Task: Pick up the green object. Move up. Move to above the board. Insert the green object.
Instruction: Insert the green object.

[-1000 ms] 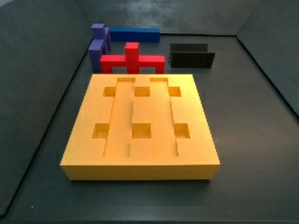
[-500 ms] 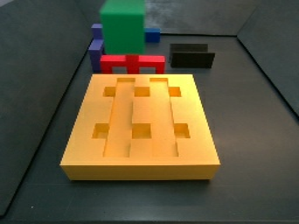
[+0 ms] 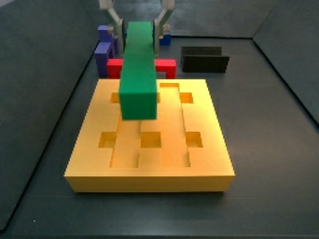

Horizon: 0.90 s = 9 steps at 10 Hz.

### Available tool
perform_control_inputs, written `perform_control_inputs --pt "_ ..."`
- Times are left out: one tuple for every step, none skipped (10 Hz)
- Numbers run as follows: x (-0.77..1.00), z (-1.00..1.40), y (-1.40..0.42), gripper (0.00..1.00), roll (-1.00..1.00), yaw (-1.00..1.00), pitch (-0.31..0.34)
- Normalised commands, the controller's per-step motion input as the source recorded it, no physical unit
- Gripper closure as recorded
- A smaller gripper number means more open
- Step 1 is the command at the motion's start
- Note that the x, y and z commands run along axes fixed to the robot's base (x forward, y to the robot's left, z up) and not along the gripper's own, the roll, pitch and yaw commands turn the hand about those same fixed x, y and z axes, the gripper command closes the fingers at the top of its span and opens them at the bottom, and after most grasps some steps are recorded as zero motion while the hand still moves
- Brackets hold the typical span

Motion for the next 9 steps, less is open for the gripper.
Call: perform_control_inputs --pt "-0.03 -0.55 0.0 1.0 0.0 0.0 -0.051" --pt "0.0 -0.44 0.0 1.0 0.0 0.0 -0.017" --pt "0.0 -0.42 0.0 1.0 -0.01 0.04 -0.047" --pt "0.0 -0.44 0.0 1.0 -0.03 0.15 -0.054" --pt "0.0 -0.42 0.0 1.0 0.0 0.09 -0.053" --pt "-0.01 -0.49 0.0 1.0 0.03 0.0 -0.041" --pt "-0.05 -0.51 0.0 1.0 0.1 -0.06 -0.007" --pt "-0.1 -0.43 0.0 1.0 0.07 -0.12 -0.009" --pt "-0.14 -0.35 0.0 1.0 0.04 -0.09 -0.023"
